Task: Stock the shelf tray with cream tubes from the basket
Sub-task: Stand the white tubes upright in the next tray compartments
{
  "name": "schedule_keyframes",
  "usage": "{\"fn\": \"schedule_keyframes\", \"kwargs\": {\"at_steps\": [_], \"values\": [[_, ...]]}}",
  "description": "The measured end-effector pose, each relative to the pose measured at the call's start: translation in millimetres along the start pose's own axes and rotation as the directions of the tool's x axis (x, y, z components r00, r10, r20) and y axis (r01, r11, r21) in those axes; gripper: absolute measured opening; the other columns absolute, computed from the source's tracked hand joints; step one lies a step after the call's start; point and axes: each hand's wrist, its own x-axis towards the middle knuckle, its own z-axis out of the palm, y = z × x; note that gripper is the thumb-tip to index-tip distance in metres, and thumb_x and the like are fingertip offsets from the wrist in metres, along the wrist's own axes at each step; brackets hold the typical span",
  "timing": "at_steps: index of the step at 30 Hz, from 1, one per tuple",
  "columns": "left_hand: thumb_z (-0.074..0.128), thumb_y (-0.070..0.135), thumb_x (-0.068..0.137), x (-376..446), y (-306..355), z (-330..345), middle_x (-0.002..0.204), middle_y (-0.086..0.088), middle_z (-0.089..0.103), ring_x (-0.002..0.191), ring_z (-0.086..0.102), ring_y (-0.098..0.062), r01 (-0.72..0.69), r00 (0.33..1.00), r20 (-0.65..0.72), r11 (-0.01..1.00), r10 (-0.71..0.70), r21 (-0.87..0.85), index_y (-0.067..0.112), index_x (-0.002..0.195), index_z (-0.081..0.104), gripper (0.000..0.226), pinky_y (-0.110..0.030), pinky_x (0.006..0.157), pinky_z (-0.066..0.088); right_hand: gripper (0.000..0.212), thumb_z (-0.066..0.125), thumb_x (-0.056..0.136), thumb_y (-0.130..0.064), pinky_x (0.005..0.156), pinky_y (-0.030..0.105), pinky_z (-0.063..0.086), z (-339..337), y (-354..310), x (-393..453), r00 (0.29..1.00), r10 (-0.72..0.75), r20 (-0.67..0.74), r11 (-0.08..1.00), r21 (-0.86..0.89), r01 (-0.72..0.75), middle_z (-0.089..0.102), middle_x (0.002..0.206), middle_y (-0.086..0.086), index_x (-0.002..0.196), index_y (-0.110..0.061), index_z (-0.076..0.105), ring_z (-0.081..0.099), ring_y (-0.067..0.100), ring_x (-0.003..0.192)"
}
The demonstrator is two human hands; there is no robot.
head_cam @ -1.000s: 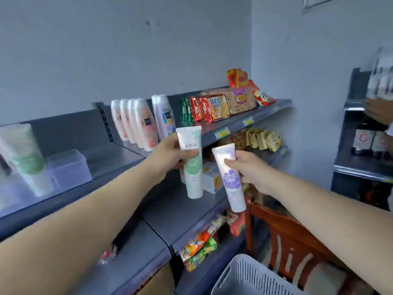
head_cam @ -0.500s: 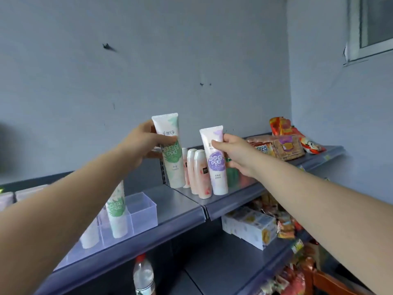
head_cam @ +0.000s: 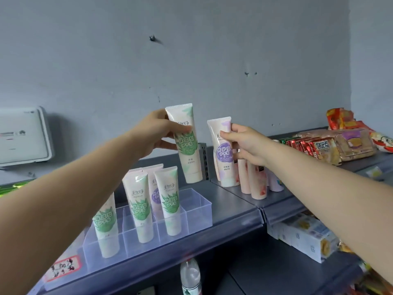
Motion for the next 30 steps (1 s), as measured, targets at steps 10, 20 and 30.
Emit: {"fn": "schedule_keyframes", "kwargs": {"at_steps": [10, 20, 30], "values": [[0.068, 0.001, 0.079, 14.5, -16.2, -11.5, 0.086, -0.004, 0.068, 0.079, 0.067, -0.018, 0.034, 0.998, -0.044, 0.999, -0.034, 0.015, 0.013, 0.097, 0.058, 0.023, -0.032, 0.065, 0.060, 0.015, 0.050, 0.094, -0.007, 0.062, 0.031, 0.053, 28.2, 28.6, 48.0, 0.983, 0.032, 0.183, 0.994, 0.097, -0.050, 0.064, 0.083, 0.002, 0.099, -0.019, 0.057, 0.061, 0.016, 0.072], [0.067, 0.000, 0.079, 23.3, -6.5, -18.3, 0.082, -0.003, 0.068, 0.071, 0.067, -0.017, 0.080, 0.980, -0.183, 0.996, -0.074, 0.026, 0.014, 0.093, 0.059, 0.021, -0.034, 0.064, 0.060, 0.014, 0.052, 0.092, -0.003, 0.073, 0.035, 0.053, 42.9, 49.9, 91.8, 0.943, -0.002, 0.333, 0.990, 0.133, -0.045, 0.064, 0.086, 0.003, 0.094, -0.014, 0.060, 0.061, 0.016, 0.077], [0.067, -0.001, 0.080, 19.7, -7.0, -9.6, 0.086, -0.006, 0.068, 0.077, 0.067, -0.021, 0.142, 0.963, -0.240, 0.988, -0.122, 0.068, 0.011, 0.101, 0.058, 0.026, -0.036, 0.070, 0.060, 0.011, 0.063, 0.085, 0.000, 0.067, 0.025, 0.059, 50.3, 94.4, 99.3, 0.899, 0.062, 0.434, 0.997, -0.077, -0.032, 0.070, 0.086, 0.005, 0.095, -0.004, 0.063, 0.068, 0.010, 0.071]]}}
